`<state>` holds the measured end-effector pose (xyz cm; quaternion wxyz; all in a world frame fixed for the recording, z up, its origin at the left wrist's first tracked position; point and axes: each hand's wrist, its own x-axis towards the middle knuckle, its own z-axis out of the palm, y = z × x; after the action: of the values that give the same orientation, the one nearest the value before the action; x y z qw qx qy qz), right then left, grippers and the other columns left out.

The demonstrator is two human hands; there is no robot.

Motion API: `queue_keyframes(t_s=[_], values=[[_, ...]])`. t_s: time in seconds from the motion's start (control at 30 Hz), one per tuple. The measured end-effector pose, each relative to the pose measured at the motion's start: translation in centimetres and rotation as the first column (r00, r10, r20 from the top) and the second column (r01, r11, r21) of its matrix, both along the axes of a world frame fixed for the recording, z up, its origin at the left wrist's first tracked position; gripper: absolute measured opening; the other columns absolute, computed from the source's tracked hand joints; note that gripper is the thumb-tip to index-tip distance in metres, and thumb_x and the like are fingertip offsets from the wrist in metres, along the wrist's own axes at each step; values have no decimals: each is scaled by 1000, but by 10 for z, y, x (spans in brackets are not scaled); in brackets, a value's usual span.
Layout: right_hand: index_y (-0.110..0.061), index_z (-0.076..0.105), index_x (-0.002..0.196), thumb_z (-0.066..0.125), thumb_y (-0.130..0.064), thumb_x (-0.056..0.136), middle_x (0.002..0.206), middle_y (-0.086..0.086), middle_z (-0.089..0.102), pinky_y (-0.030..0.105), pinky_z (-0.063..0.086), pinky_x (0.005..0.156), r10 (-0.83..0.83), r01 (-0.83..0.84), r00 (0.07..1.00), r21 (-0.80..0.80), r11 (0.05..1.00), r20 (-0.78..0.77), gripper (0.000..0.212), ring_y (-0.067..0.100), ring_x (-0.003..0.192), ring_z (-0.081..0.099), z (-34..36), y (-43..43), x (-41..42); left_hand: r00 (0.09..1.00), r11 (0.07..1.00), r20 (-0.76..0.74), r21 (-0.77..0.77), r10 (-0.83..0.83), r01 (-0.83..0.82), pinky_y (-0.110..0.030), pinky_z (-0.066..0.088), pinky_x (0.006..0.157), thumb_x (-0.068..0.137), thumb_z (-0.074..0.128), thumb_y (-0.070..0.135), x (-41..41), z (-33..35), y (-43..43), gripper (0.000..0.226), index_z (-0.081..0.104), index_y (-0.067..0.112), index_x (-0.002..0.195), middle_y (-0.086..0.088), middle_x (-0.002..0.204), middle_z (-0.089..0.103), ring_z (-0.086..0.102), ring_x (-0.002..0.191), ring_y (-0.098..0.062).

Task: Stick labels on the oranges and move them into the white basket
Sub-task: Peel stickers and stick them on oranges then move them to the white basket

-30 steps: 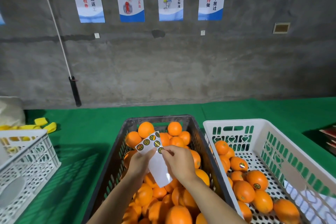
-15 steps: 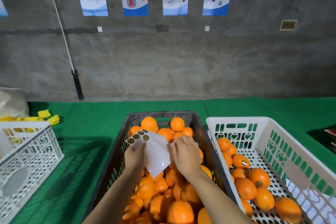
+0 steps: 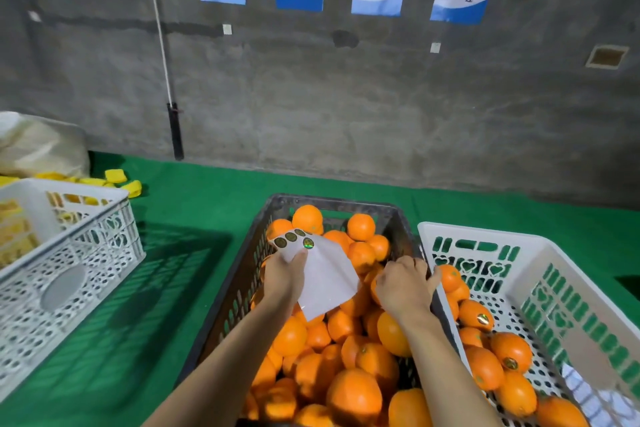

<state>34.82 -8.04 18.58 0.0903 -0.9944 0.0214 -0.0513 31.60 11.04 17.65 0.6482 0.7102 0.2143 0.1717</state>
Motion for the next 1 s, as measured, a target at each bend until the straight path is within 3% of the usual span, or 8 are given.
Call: queue_keyframes(t_s=[0.07,0.23,0.4,0.53,0.6,0.67,0.8,1.0], values=[[-22,68,96,44,-22,100,120,1,56,62,2,119,-9,9,1000,18,1000,1,24,27,130,36,1,0,-1,1000,1000,-5,31,-6,7,-30,49,60,99,57,24,0,0,0,16,64,19,86,-1,80,68,64,73,-19],[-24,56,78,50,-17,98,101,-1,61,62,1,120,-35,35,999,34,999,16,22,24,121,45,-1,2,-4,999,1000,-32,22,-6,7,-32,48,64,100,57,26,-1,2,-2,19,62,21,83,-8,84,69,63,75,-21],[-24,61,73,54,-15,94,86,-2,66,59,2,120,-76,72,993,41,997,93,24,21,104,55,-8,4,-2,999,999,-42,35,-5,6,-29,51,66,100,56,28,-2,3,-3,19,59,24,82,-3,85,68,64,78,-19],[-26,67,94,57,-18,95,90,-5,67,59,3,120,-80,76,988,40,996,135,14,22,105,59,-13,6,1,999,1000,-45,17,-9,10,-29,52,67,100,58,28,-3,3,-3,16,59,26,84,2,85,67,65,81,-18],[-28,55,120,60,-20,94,98,-6,68,58,4,118,-88,82,983,42,996,159,28,22,111,59,-14,7,3,999,1000,-42,25,-17,18,-26,51,64,100,58,28,-3,3,-3,12,61,25,88,2,85,67,65,80,-17],[-29,50,131,60,-21,94,109,-5,68,57,4,118,-80,76,982,29,997,170,39,23,117,57,-15,7,4,999,1000,-48,22,-20,21,-23,50,62,100,58,28,-2,3,-3,9,62,22,94,1,87,68,65,81,-17],[-29,55,134,52,-17,98,123,-2,65,57,1,119,-53,53,985,10,999,165,38,25,124,53,-17,5,5,997,1000,-75,5,-23,23,-25,49,63,99,58,30,0,1,-2,14,62,17,94,-8,90,69,65,80,-20],[-28,61,121,47,-31,100,117,-4,66,59,-6,119,-27,34,993,-55,998,119,26,23,124,51,-17,5,3,997,1000,-79,15,-26,27,-23,47,61,100,56,29,0,2,-3,16,63,15,97,-8,91,69,64,81,-21]])
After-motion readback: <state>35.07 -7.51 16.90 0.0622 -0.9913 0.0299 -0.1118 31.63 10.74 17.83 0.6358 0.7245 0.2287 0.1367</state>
